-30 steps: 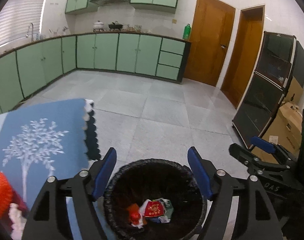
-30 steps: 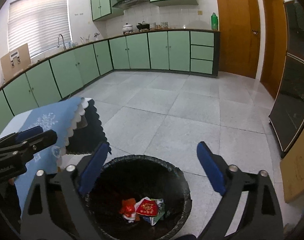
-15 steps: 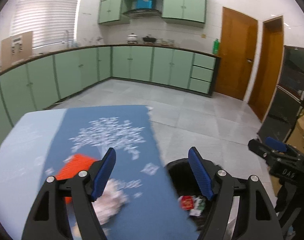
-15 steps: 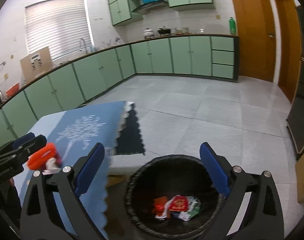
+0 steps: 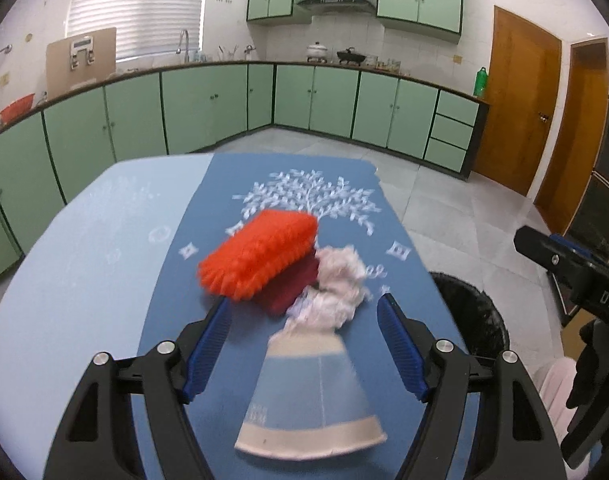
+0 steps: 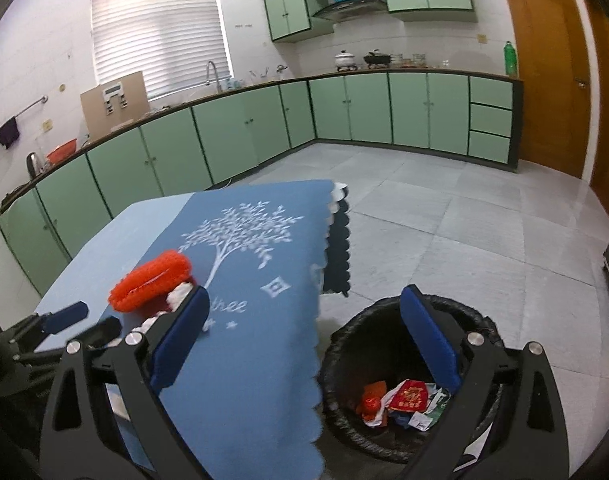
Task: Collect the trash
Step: 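Bring both tools back to the table toward the blue-and-white paper cup, then grasp the blue-and-white paper cup with the left gripper and lift it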
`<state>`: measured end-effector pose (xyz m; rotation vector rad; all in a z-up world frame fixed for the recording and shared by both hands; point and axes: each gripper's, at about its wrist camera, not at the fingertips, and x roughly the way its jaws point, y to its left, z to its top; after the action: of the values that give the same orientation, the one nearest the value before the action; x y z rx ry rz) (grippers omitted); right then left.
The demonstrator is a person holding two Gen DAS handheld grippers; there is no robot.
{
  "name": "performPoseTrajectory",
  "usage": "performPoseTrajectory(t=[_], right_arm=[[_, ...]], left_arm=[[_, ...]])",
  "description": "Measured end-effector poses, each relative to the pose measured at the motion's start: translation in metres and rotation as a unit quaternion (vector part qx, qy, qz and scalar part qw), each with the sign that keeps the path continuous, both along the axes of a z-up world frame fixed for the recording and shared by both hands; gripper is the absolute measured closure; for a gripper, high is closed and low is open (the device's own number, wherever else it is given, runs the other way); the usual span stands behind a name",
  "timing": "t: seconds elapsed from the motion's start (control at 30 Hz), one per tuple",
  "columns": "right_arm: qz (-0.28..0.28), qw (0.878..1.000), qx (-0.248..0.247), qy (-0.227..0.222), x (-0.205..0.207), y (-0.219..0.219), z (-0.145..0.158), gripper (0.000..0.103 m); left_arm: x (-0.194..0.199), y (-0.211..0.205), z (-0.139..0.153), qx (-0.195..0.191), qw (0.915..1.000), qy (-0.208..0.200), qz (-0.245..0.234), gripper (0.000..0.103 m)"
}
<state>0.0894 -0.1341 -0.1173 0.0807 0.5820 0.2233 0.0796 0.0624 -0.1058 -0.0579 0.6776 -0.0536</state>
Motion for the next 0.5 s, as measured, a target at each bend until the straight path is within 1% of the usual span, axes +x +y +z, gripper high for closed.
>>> performPoseTrajectory(t=[0.3, 0.5], right_arm=[[0.011, 1.0, -0.007, 0.013, -0.007, 0.011, -0.016, 0.01], [0.012, 1.0, -0.007, 0.018, -0.007, 0.011, -0.026, 0.01]], left_arm=[[-0.011, -0.002, -0.023, -0.007, 0.9996, 0.026, -0.004, 0.029], [-0.009, -0.007, -0.033, 0.008, 0.9994, 0.034, 0.003, 0.029]])
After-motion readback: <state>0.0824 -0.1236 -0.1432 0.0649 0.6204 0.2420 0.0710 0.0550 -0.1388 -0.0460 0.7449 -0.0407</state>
